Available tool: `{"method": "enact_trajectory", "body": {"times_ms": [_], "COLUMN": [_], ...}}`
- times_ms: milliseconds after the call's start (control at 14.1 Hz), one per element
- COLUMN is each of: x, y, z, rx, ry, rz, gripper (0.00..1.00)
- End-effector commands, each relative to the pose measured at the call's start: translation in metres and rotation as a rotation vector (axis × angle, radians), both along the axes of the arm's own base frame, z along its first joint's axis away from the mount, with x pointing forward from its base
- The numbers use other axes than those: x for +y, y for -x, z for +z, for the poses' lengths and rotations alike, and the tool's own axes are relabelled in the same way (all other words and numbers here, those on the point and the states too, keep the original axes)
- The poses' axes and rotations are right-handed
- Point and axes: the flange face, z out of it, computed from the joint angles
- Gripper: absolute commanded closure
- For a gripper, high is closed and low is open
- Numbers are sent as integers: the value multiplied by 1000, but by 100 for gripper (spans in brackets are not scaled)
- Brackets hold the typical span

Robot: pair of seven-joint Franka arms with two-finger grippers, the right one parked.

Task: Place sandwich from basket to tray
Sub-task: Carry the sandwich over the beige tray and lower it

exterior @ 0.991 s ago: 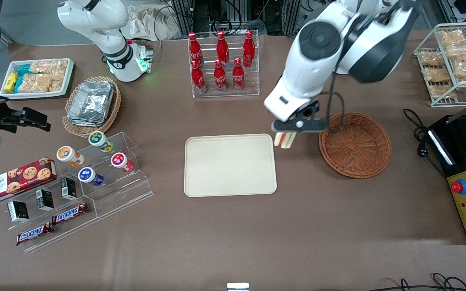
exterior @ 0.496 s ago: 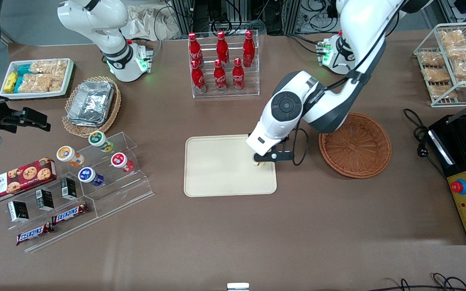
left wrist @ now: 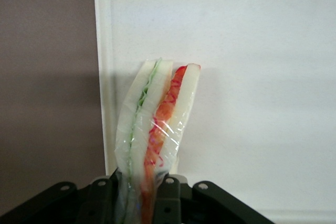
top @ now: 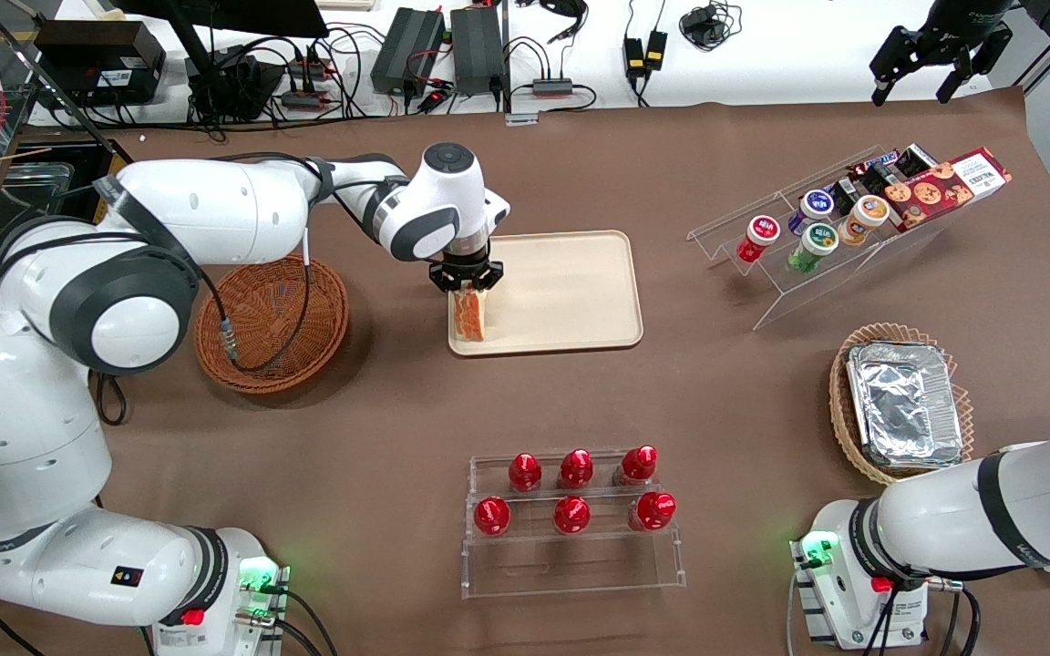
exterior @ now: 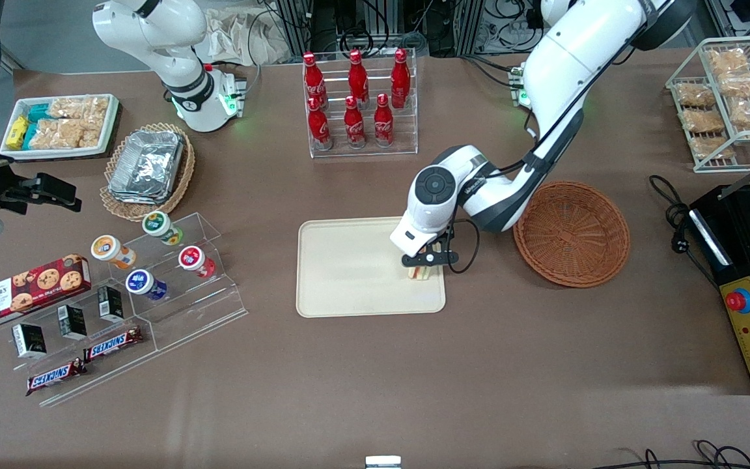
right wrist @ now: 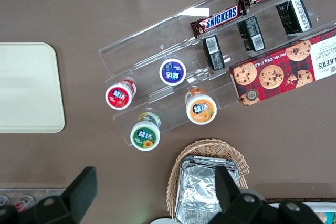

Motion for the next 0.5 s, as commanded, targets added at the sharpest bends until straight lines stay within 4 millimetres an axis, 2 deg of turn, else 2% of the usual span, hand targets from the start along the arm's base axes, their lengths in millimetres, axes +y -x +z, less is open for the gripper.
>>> {"method": "enact_trajectory", "body": {"times_ms": [0,71,425], "x": [-3,-3,-2], "y": [-3,-4,-12], "z": [-1,0,8], "rx": [-30,-32,-42], "ry": [-9,-10,1], "rz": [24,26,41], "gripper": [25,0,0]}}
